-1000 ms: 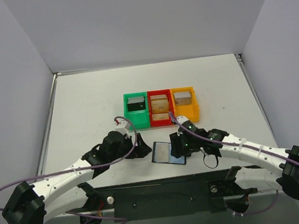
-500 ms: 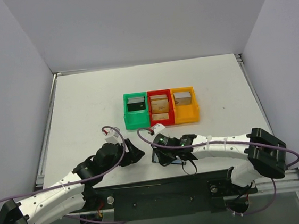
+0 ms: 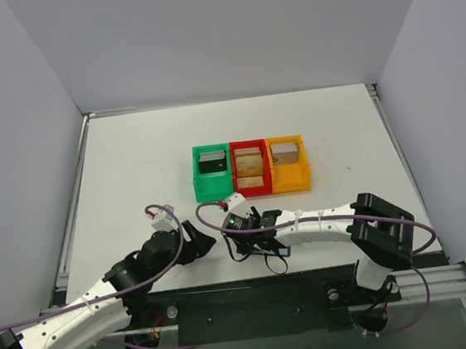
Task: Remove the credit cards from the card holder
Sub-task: Remove the credit card from the card holder.
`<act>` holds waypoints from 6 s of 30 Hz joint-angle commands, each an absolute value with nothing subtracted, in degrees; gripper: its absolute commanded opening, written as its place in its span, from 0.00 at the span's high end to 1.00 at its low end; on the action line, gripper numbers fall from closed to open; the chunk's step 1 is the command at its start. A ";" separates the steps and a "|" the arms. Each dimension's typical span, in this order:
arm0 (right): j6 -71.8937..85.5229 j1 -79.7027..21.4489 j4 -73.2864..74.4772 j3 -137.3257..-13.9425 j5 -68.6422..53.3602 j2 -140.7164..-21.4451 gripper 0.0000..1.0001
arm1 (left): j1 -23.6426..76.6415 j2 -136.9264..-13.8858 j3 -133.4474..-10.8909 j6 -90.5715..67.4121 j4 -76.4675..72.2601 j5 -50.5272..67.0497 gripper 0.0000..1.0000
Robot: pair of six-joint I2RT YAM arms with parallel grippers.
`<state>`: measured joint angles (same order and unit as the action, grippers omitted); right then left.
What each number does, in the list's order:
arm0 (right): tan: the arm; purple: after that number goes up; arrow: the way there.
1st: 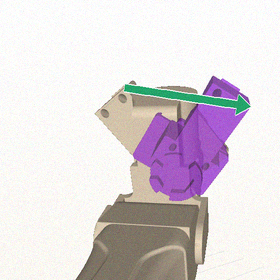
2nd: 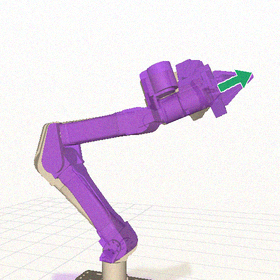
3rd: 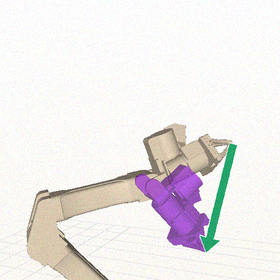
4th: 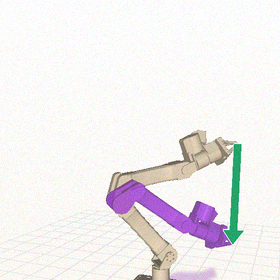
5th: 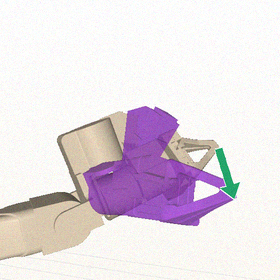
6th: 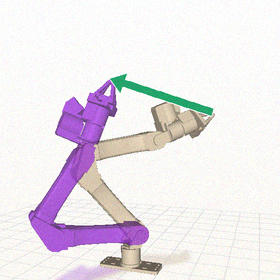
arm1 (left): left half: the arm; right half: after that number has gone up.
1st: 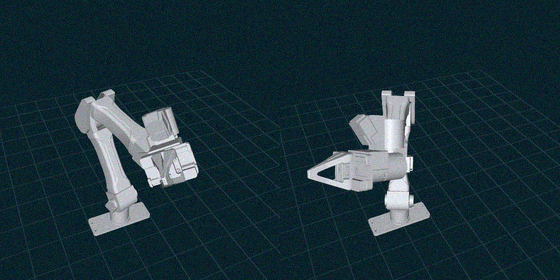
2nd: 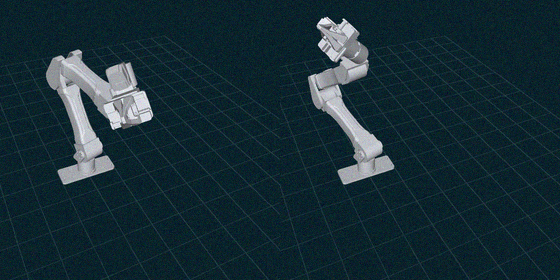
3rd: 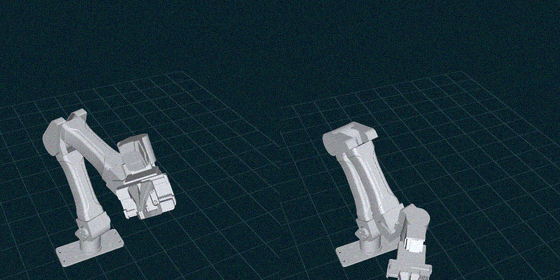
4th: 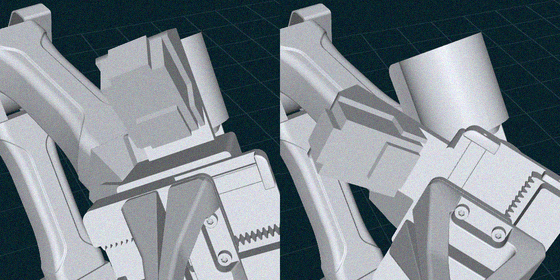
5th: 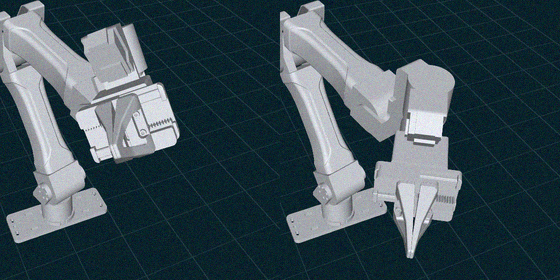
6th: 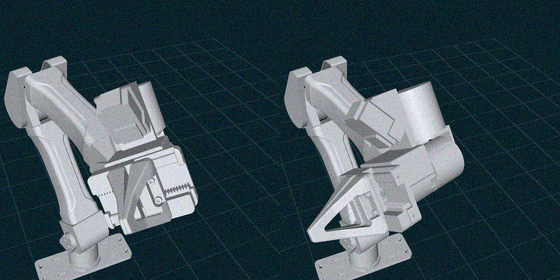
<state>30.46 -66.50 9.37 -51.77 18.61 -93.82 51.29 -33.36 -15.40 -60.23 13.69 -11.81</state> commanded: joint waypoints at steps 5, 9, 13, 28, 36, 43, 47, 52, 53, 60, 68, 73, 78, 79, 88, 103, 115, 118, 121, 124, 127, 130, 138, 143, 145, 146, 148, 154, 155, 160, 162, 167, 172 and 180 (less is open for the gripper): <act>32.61 -67.32 13.97 -52.82 22.15 -94.57 0.57 | 51.42 -33.49 -15.12 -61.26 13.71 -13.18 0.24; 32.69 -67.85 15.11 -52.91 22.24 -95.88 0.61 | 51.33 -33.22 -14.77 -61.35 13.36 -13.36 0.24; 33.31 -68.03 16.61 -53.35 22.24 -97.29 0.71 | 51.33 -32.70 -14.68 -61.44 13.45 -13.71 0.25; 35.77 -68.03 19.77 -51.86 24.52 -89.39 1.00 | 51.33 -32.78 -13.98 -61.61 11.87 -13.71 0.25; 38.14 -64.18 18.82 -46.24 21.89 -73.76 0.58 | 51.59 -41.20 -14.24 -59.86 2.74 -8.45 0.29; 39.90 -54.32 11.69 -33.24 10.11 -63.55 0.63 | 56.41 -53.42 -18.98 -58.27 -8.08 -5.71 0.29; 39.81 -53.35 11.78 -30.76 9.32 -62.31 0.63 | 59.76 -63.27 -24.51 -57.39 -12.12 -4.92 0.29; 42.10 -52.21 12.30 -27.78 9.93 -60.13 0.57 | 60.64 -71.98 -27.86 -58.44 -15.20 -4.13 0.28; 42.62 -51.51 12.48 -27.16 10.02 -59.42 0.56 | 60.64 -72.68 -28.12 -58.53 -15.47 -4.22 0.27; 43.51 -45.53 12.84 -22.16 6.25 -53.88 0.51 | 60.64 -75.32 -31.63 -58.28 -15.56 -5.80 0.20; 43.16 -42.45 9.49 -19.51 1.85 -55.02 0.52 | 60.64 -81.21 -36.03 -57.13 -13.45 -5.71 0.21; 42.63 -41.93 9.32 -19.51 0.88 -55.28 0.52 | 60.73 -83.05 -37.18 -56.43 -11.87 -6.15 0.22; 42.54 -41.48 9.32 -19.34 0.53 -55.46 0.53 | 60.65 -85.25 -38.14 -55.90 -11.51 -5.45 0.22; 42.54 -41.48 9.32 -19.16 0.44 -55.28 0.53 | 60.73 -85.51 -38.23 -55.81 -11.60 -5.28 0.22; 42.54 -41.31 9.23 -18.63 0.53 -55.02 0.53 | 61.00 -87.98 -39.11 -55.55 -10.29 -5.89 0.23; 42.54 -41.40 8.44 -18.54 -1.23 -55.90 0.53 | 62.58 -91.06 -39.03 -54.76 -17.65 -0.89 0.26; 43.07 -41.22 8.79 -18.54 -1.41 -55.81 0.53 | 63.54 -91.75 -39.11 -52.82 -27.16 5.71 0.27; 43.15 -41.31 9.05 -18.37 -1.23 -55.55 0.53 | 63.81 -91.76 -39.11 -52.65 -28.91 6.59 0.27; 43.15 -41.13 9.32 -18.37 -1.23 -55.46 0.53 | 64.07 -91.58 -39.20 -52.30 -29.97 7.03 0.27; 43.33 -41.22 10.02 -18.46 -0.97 -54.93 0.53 | 64.25 -91.32 -40.07 -51.86 -29.45 7.12 0.27; 43.16 -41.22 11.86 -18.81 -0.44 -53.70 0.53 | 64.34 -91.41 -40.43 -51.59 -28.74 6.77 0.27; 43.50 -41.22 14.14 -19.25 2.00 -50.90 0.53 | 64.34 -91.32 -39.73 -51.77 -28.91 6.42 0.27; 44.83 -41.31 20.12 -21.79 5.80 -40.53 0.51 | 64.34 -90.09 -38.67 -51.94 -28.65 4.75 0.28; 43.86 -42.88 24.16 -25.74 8.51 -40.08 0.50 | 64.34 -90.53 -38.94 -51.86 -27.96 4.13 0.29; 43.51 -44.99 24.79 -26.98 10.80 -39.47 0.51 | 64.34 -90.79 -39.46 -51.86 -26.20 3.43 0.29; 43.59 -46.13 25.22 -27.50 11.51 -39.11 0.52 | 64.34 -90.70 -39.46 -51.77 -25.67 2.82 0.30; 43.68 -47.80 25.31 -28.74 12.83 -39.46 0.53 | 64.34 -90.62 -39.11 -51.77 -24.70 2.20 0.30; 43.59 -51.06 22.41 -30.23 11.69 -43.24 0.66 | 64.25 -88.77 -37.62 -51.50 -22.86 0.53 0.31; 43.77 -51.33 22.33 -30.41 11.86 -43.85 0.67 | 64.25 -88.42 -37.36 -51.33 -22.76 0.53 0.31; 42.89 -50.72 19.78 -28.83 10.29 -45.25 0.84 | 64.25 -87.36 -36.30 -51.24 -22.06 -1.67 0.31; 42.80 -48.79 18.29 -27.08 7.49 -46.75 0.91 | 64.25 -87.36 -36.12 -51.24 -22.32 -1.85 0.32; 42.80 -44.22 9.33 -21.80 -1.21 -48.34 0.93 | 64.16 -86.14 -35.07 -51.24 -22.24 -2.63 0.33; 42.54 -43.42 4.75 -22.06 -4.13 -52.90 0.73 | 63.28 -81.40 -31.91 -51.85 -21.97 -4.04 0.33; 43.85 -42.89 0.71 -22.85 -6.59 -61.34 0.66 | 62.23 -76.20 -27.78 -52.21 -21.53 -4.75 0.33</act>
